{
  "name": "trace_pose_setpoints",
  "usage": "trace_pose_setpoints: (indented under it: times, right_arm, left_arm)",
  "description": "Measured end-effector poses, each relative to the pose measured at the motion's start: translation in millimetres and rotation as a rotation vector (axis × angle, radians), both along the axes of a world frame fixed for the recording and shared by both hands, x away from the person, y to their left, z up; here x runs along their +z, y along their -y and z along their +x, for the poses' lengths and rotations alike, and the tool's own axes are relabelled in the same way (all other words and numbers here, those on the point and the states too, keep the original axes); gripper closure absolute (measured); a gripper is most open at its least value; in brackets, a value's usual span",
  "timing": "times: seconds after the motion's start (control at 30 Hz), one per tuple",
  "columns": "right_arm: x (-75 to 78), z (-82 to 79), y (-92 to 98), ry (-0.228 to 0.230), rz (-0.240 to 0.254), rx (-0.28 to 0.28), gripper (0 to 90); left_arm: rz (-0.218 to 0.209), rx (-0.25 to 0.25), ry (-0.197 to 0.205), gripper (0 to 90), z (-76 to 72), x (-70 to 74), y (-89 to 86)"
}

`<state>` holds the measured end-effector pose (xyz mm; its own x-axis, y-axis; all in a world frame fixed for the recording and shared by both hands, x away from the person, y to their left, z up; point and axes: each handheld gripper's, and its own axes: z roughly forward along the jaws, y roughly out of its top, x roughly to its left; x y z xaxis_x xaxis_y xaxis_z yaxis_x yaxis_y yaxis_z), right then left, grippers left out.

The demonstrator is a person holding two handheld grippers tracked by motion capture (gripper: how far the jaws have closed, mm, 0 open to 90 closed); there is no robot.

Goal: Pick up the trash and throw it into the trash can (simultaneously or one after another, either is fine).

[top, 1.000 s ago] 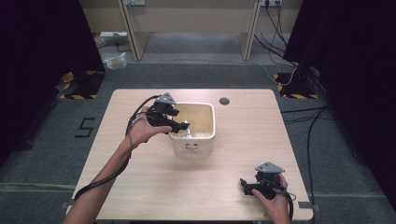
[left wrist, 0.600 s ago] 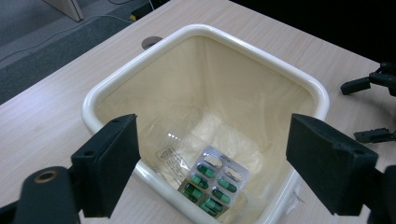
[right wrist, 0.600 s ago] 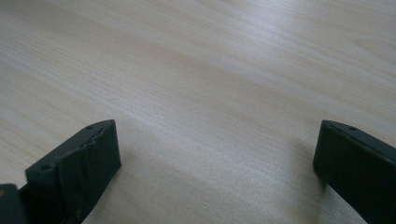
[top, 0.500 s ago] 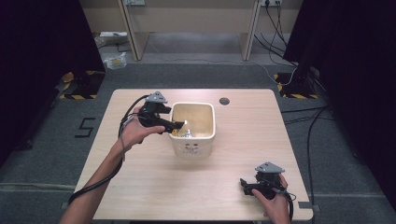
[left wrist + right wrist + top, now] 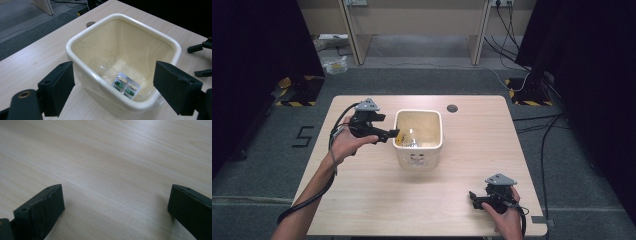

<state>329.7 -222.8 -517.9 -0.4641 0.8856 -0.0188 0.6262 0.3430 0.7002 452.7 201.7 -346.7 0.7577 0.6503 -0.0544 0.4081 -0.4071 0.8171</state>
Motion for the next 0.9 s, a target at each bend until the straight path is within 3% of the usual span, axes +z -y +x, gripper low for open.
trace_pose_setpoints:
  times: [0.3,0.9]
  right_arm:
    - [0.0,0.0,0.0,0.0,0.0,0.0,0.9]
    - [0.1,0.0,0.0,-0.002,-0.001,0.0,0.9]
  left_arm:
    - [-0.014,0.021,0.018,16.5,-5.5,-0.1,-15.2]
    - [-0.031,0.034,0.042,16.7,-18.4,-9.9,-27.2]
